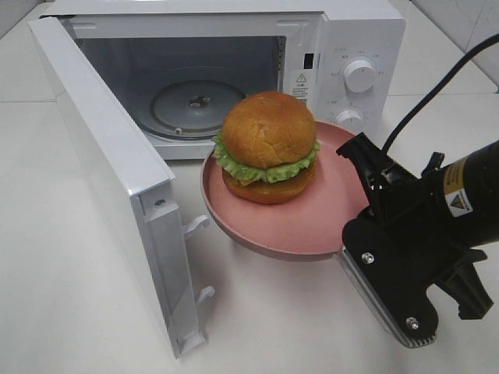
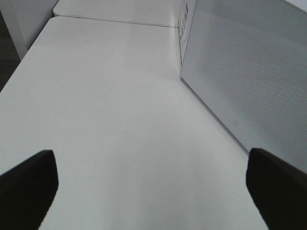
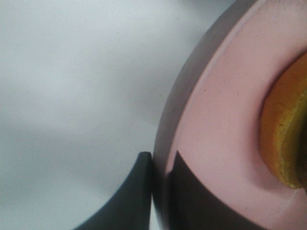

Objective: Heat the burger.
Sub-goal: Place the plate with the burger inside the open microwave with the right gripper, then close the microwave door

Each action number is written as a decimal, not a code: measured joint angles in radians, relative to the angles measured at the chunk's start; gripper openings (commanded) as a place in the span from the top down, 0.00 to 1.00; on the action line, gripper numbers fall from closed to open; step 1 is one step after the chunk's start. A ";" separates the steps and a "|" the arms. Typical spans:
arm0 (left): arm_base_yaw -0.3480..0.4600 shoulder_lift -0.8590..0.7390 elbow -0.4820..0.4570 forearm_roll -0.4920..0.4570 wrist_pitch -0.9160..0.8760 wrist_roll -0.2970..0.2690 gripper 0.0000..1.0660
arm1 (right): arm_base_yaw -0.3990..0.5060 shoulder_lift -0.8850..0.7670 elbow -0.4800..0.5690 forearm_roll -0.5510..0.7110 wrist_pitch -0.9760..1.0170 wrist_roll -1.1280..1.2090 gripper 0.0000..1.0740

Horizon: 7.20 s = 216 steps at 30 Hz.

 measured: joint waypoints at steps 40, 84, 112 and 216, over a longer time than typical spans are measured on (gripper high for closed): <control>0.000 0.000 0.000 0.000 0.000 0.000 0.06 | -0.052 0.416 -0.345 0.065 -0.074 0.010 1.00; 0.000 0.000 0.000 0.000 0.000 0.000 0.06 | -0.057 0.703 -0.706 0.072 -0.095 0.117 1.00; 0.000 0.000 0.000 0.000 0.000 0.000 0.06 | -0.047 0.896 -1.025 -0.101 0.070 0.386 1.00; 0.000 0.000 0.000 0.000 0.000 0.000 0.06 | -0.041 0.497 -0.576 -0.150 -0.024 0.929 0.29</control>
